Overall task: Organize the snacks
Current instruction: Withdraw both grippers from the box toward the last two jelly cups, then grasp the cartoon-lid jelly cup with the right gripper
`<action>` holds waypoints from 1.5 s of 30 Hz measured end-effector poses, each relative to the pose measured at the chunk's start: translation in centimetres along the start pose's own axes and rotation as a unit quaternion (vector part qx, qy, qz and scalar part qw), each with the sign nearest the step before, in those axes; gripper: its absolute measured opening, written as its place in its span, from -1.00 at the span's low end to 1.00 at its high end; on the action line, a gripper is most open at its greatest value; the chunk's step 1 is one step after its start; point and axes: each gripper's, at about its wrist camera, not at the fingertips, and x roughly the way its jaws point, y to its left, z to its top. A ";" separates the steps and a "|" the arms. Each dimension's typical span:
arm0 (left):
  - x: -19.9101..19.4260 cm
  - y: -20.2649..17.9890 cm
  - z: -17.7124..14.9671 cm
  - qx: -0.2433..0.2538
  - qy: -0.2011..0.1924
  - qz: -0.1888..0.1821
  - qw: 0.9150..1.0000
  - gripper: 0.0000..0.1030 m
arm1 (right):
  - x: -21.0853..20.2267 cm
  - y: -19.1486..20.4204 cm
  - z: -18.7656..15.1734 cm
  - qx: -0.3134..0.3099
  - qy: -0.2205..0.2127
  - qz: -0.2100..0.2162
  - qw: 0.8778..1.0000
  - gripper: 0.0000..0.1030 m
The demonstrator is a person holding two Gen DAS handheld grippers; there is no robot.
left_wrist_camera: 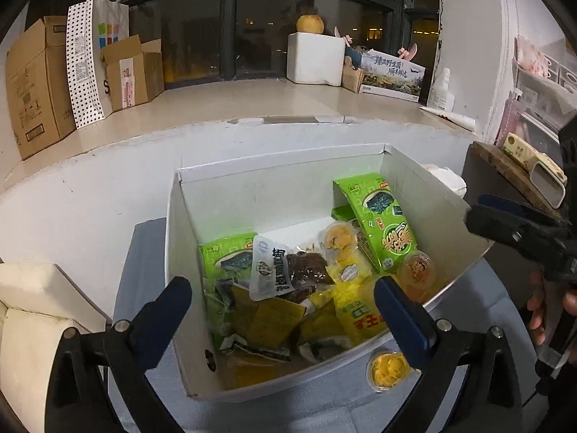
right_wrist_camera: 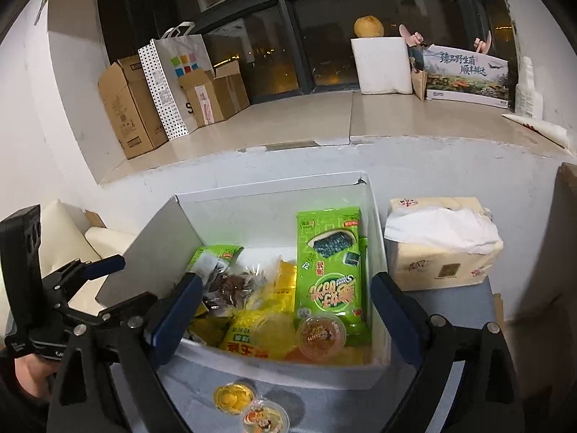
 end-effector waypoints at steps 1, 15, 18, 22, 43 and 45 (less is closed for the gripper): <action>-0.3 0.0 -0.1 -0.002 -0.003 -0.001 1.000 1.00 | -0.5 0.1 -0.2 -0.002 -0.002 -0.002 1.000 1.00; -10.0 -2.0 -4.9 -0.021 -0.058 -0.024 0.998 1.00 | -9.2 1.9 -7.1 -0.008 -0.014 0.024 1.000 1.00; -11.7 -2.7 -8.2 -0.028 -0.049 -0.024 0.998 1.00 | -9.3 2.9 -10.5 -0.013 0.008 0.025 1.000 1.00; -13.2 -3.4 -11.7 -0.036 -0.034 -0.026 0.998 1.00 | -8.2 3.6 -13.3 -0.021 0.041 0.019 0.999 1.00; -14.4 -1.7 -17.1 -0.074 -0.003 -0.021 0.997 1.00 | 2.9 3.3 -12.0 -0.040 0.117 -0.034 0.992 0.69; -14.0 -1.5 -17.3 -0.078 0.002 -0.023 0.997 1.00 | 3.9 3.3 -11.9 -0.043 0.138 -0.042 0.989 -0.10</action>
